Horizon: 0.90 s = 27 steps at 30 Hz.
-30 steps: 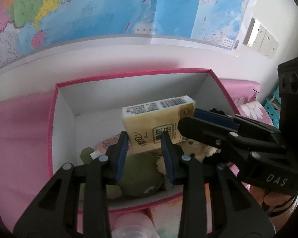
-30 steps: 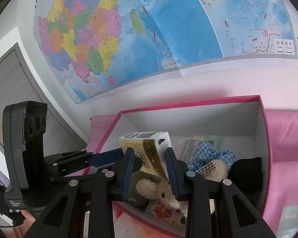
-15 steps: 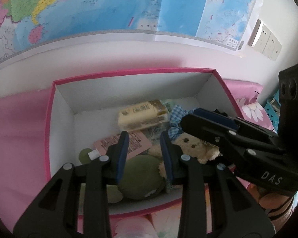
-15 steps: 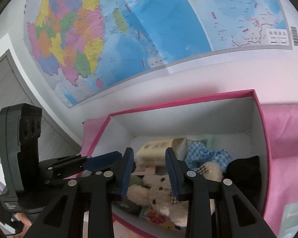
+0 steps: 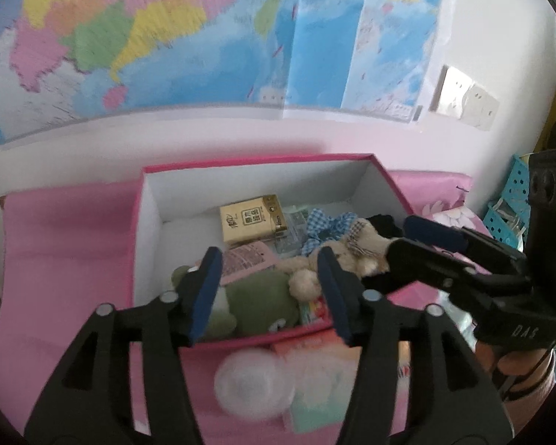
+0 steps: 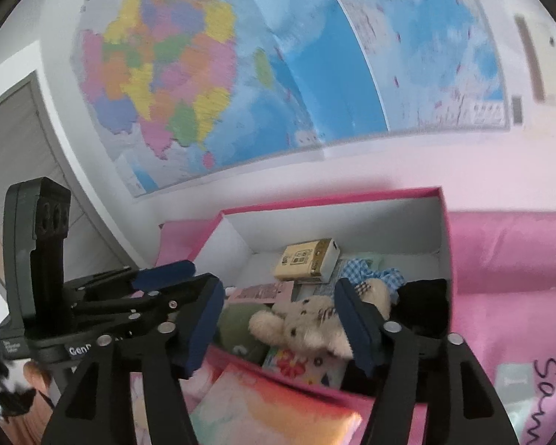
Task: Organize soft objects
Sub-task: 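Withdraw the open right gripper from the pink box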
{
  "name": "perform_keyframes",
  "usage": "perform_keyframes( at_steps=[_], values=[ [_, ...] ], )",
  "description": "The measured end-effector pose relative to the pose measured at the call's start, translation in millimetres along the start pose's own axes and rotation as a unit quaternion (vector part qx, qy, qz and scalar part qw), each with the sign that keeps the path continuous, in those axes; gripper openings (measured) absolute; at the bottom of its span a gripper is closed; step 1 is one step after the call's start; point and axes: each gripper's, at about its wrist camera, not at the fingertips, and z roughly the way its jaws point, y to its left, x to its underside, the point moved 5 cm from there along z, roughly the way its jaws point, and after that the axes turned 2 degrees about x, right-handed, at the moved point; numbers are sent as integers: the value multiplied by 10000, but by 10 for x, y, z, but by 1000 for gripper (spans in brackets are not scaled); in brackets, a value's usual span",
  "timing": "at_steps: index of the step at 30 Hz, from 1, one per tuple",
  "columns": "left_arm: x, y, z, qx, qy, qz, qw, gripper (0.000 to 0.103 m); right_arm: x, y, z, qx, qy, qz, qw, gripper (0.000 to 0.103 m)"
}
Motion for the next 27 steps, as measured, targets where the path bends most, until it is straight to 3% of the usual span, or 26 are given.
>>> perform_keyframes(
  at_steps=[5,9,12,20,23,27],
  values=[
    [250,-50,-343,-59,-324,64,9994,69,144,108,-356,182,-248,-333,9990,78],
    [511,-46,-570,-123,-455,-20,9989,90,336,149,-564,283,-285,-465,9981,82],
    [699,-44,-652,-183,-431,-117,9988,98,510,200,-675,378,-280,-569,9973,84],
    [1180,-115,-578,-575,15,-367,9977,99,1020,353,-807,787,-121,-717,9942,90],
    [1287,-151,-599,-788,55,-345,9963,99,1176,400,-868,1002,-127,-806,9916,97],
    [1346,-206,-666,-936,40,-302,9951,99,1319,431,-902,980,-26,-781,9921,97]
  ],
)
